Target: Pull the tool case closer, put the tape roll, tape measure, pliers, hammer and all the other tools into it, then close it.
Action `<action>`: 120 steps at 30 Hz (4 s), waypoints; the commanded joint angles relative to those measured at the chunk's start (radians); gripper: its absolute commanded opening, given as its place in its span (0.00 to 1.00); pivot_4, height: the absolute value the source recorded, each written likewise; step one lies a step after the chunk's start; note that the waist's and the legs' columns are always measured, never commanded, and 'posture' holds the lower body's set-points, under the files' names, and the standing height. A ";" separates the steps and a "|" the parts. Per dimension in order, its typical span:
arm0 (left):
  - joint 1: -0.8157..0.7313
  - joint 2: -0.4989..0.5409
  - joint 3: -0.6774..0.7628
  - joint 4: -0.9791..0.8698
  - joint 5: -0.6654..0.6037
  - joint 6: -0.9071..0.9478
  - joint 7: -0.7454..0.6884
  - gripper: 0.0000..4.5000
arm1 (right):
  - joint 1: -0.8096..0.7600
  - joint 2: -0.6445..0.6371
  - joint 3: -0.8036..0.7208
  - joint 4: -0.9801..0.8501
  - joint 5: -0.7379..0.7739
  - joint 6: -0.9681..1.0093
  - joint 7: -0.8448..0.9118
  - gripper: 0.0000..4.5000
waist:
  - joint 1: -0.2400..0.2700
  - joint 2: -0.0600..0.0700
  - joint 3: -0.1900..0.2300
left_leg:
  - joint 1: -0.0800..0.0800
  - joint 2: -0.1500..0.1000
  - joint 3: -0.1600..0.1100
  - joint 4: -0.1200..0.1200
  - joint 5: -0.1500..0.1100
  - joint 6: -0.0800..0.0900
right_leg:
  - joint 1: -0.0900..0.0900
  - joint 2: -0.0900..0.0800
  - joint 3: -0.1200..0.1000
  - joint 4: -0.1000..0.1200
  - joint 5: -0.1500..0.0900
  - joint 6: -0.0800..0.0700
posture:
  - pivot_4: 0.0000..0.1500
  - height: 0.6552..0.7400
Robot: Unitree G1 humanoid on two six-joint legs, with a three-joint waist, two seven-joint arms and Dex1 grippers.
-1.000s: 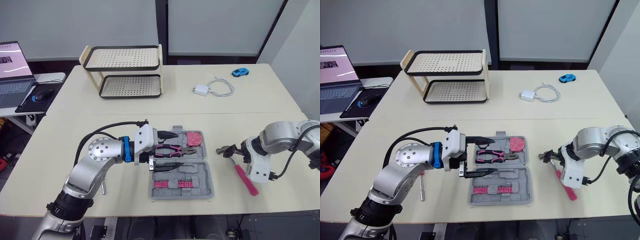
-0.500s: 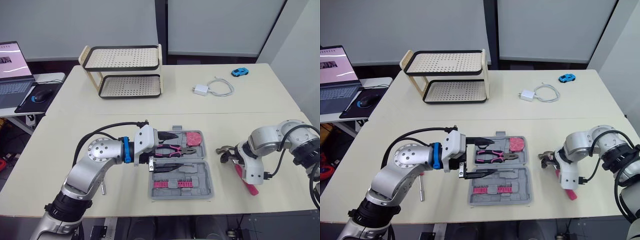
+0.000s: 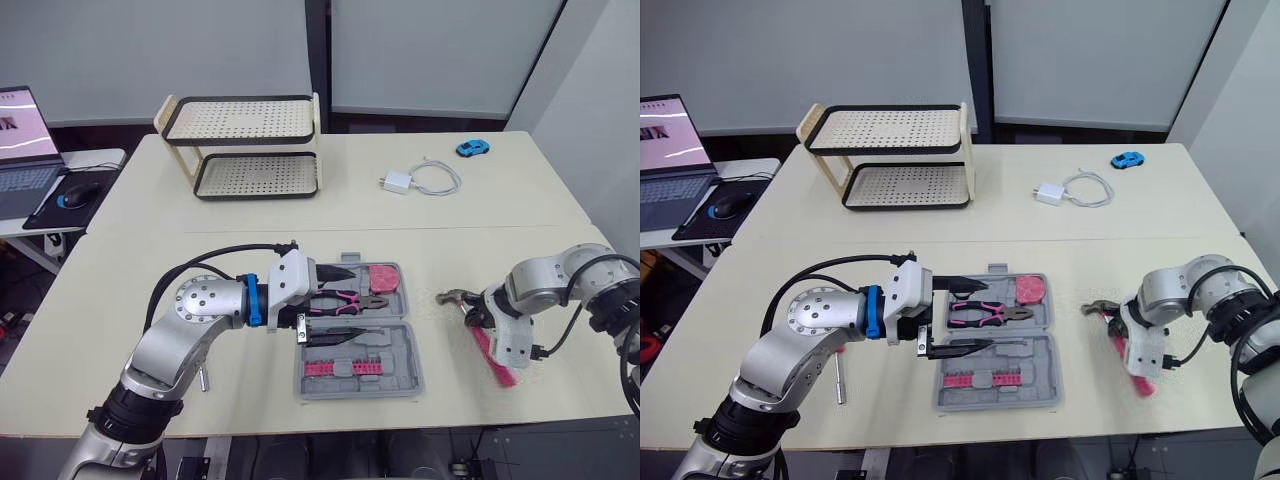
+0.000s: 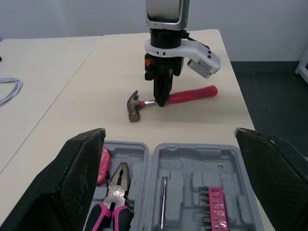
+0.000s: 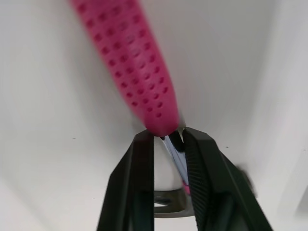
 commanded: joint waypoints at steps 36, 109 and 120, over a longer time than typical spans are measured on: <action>0.005 0.008 -0.027 -0.044 -0.006 0.004 -0.010 1.00 | 0.552 0.058 -0.690 -0.873 1.311 2.440 0.433 0.03 | 0.006 0.004 0.002 | -0.006 0.000 -0.007 0.001 -0.001 0.002 | -0.003 -0.002 -0.004 -0.001 0.000 0.000 | 1.00 1.00; -0.018 -0.009 -0.050 -0.056 -0.025 0.001 -0.040 1.00 | 0.941 0.402 -0.807 -1.108 1.465 2.198 -0.210 0.80 | 0.008 0.005 0.002 | -0.007 -0.001 -0.007 0.000 -0.001 0.002 | -0.004 -0.001 -0.003 -0.001 0.000 0.001 | 1.00 1.00; -0.027 -0.014 -0.053 -0.059 -0.027 0.014 -0.039 1.00 | 0.956 0.402 -0.781 -1.017 1.454 2.138 -0.224 0.80 | 0.008 0.005 0.002 | -0.007 -0.001 -0.006 0.000 -0.001 0.002 | -0.004 0.000 -0.004 -0.001 0.000 0.001 | 1.00 1.00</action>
